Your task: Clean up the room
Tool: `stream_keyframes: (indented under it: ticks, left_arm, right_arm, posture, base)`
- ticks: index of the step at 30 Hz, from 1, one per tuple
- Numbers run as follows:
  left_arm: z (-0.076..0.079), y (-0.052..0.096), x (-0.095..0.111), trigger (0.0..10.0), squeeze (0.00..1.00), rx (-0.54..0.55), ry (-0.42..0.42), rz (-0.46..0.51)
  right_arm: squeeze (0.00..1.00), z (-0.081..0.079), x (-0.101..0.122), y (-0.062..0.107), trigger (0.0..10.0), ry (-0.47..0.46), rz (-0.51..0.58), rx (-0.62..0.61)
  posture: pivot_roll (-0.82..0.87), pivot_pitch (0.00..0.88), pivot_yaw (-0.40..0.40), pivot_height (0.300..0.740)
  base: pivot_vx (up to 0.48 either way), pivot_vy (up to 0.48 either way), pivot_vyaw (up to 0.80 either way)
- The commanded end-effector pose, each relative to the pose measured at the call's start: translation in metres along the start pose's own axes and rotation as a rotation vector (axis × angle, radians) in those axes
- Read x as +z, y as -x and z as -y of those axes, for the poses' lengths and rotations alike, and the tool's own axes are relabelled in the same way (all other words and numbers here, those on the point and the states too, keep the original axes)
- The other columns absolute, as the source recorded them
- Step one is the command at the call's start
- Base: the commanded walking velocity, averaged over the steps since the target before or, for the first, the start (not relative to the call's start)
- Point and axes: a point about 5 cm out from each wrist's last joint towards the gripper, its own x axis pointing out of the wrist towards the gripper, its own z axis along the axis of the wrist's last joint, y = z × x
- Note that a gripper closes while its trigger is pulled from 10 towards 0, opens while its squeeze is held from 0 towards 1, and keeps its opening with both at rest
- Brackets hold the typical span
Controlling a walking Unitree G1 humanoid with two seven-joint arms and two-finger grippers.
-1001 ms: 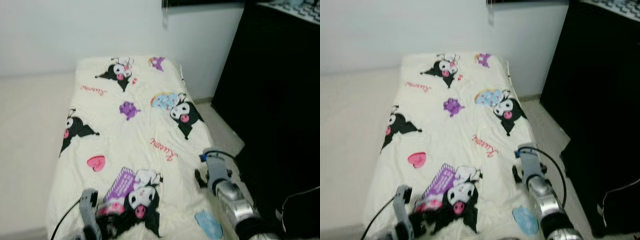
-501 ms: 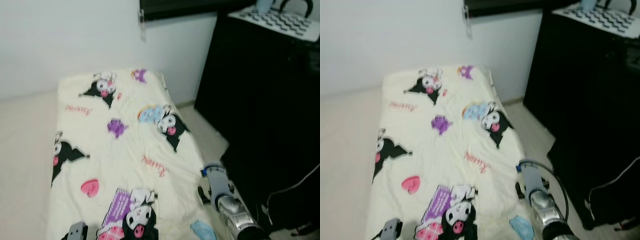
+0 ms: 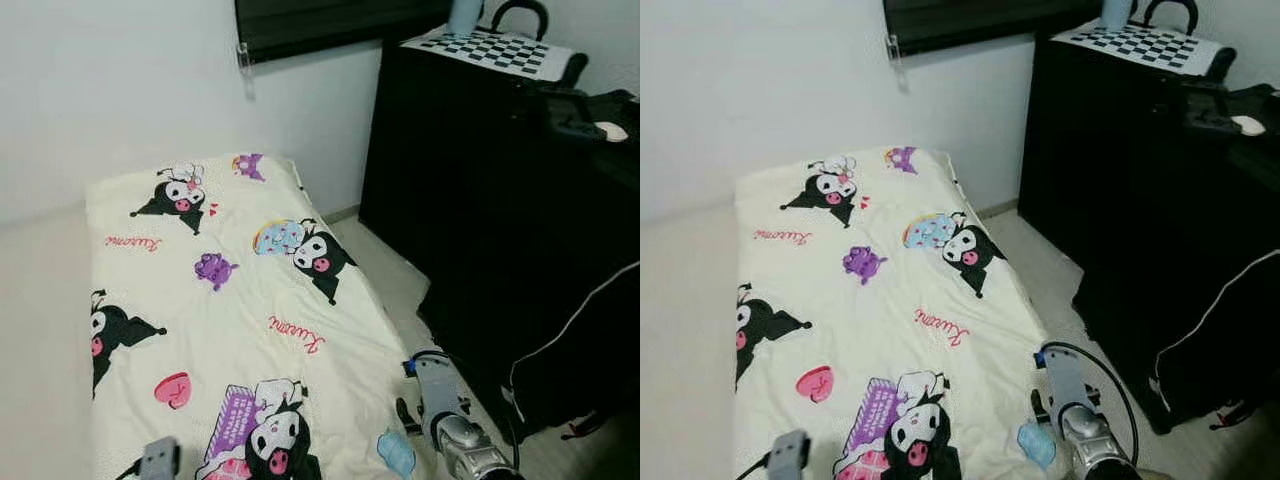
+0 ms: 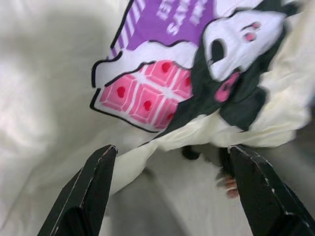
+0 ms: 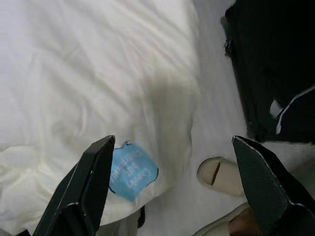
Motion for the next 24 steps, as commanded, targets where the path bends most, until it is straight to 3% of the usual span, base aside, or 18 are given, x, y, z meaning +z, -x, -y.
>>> stream_keyframes:
  ticks: [1,24]
  left_arm:
    - [-0.0152,0.0094,-0.0151,10.0,0.00,0.064,0.006,-0.050]
    - [-0.0152,0.0103,-0.0236,10.0,0.00,0.089,-0.030,-0.087]
  right_arm:
    - [0.00,-0.0104,-0.0025,0.0000,10.0,-0.002,-0.004,0.033]
    - [0.00,-0.0171,-0.0067,0.0005,10.0,0.004,0.000,0.085]
  posture:
    - [-0.16,0.114,0.008,0.733]
    - [-0.15,0.117,0.017,0.733]
  base:
    - [0.000,0.431,0.00]
    - [0.000,0.000,0.78]
